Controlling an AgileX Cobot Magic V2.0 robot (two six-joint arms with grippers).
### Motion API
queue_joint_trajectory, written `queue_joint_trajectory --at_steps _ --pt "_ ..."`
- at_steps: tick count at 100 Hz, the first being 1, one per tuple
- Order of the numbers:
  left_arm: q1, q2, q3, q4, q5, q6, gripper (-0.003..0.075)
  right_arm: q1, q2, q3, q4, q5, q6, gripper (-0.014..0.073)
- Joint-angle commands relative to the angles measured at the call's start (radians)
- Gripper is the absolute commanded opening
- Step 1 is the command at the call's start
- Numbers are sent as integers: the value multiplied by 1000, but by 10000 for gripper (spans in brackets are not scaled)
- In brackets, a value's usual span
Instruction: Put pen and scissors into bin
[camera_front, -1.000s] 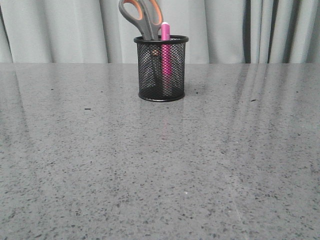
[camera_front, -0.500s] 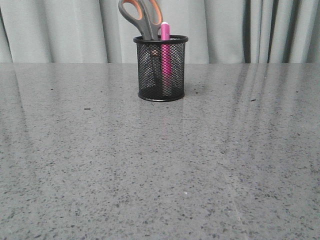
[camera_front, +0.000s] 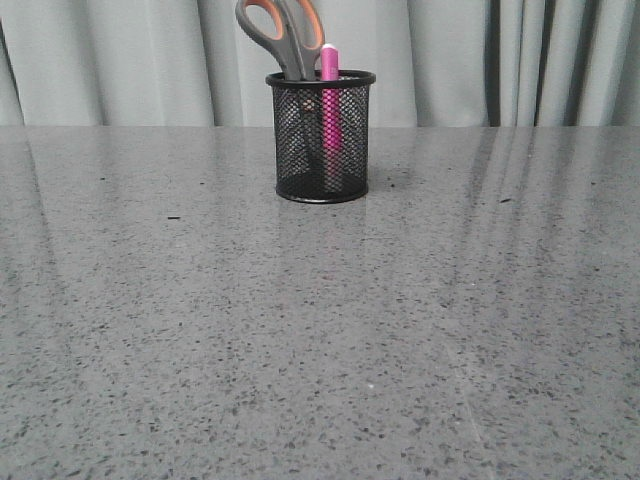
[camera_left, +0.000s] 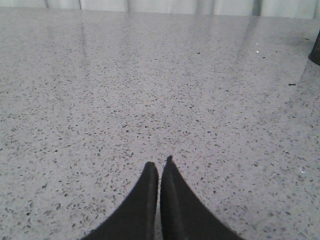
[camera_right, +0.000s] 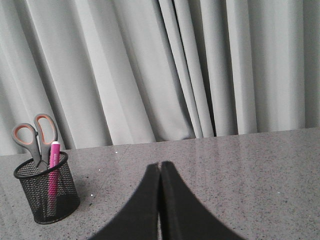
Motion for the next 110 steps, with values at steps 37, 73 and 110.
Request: queue_joint_trajectory --at_steps 37,73,110 --pt "2 -31 24 -18 -58 0 -20 -3 14 -25 -24 -59 -4 -73" --pt "2 -31 24 -18 -58 0 -20 -3 14 -25 -24 -59 -4 -73" --pt "2 -31 24 -18 -58 0 -20 -3 14 -8 -24 -39 -4 -73"
